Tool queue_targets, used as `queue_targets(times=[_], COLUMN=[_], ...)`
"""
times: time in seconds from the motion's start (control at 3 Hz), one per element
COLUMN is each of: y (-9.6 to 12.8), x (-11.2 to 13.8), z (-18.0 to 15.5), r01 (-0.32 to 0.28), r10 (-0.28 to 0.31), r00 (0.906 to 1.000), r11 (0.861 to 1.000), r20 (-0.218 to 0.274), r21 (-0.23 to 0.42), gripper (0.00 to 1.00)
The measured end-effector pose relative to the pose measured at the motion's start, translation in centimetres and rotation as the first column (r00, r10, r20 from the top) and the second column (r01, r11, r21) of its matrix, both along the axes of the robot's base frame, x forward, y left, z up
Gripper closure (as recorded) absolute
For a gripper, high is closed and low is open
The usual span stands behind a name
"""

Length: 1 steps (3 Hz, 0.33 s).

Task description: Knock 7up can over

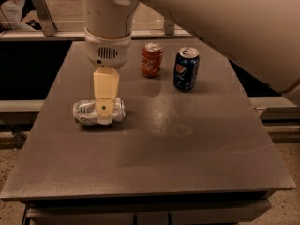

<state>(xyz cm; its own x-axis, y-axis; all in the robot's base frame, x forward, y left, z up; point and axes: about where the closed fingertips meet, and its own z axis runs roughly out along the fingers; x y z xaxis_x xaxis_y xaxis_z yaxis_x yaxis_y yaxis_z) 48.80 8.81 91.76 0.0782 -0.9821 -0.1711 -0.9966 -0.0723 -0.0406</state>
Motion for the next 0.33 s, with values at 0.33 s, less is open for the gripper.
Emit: queue_targets(times=[0.33], y=[0.0], x=[0.0], z=[0.0], r01=[0.0], r10=[0.0], r00=[1.0], r11=[1.0], r20=[0.0], r21=[0.0], gripper=[0.0])
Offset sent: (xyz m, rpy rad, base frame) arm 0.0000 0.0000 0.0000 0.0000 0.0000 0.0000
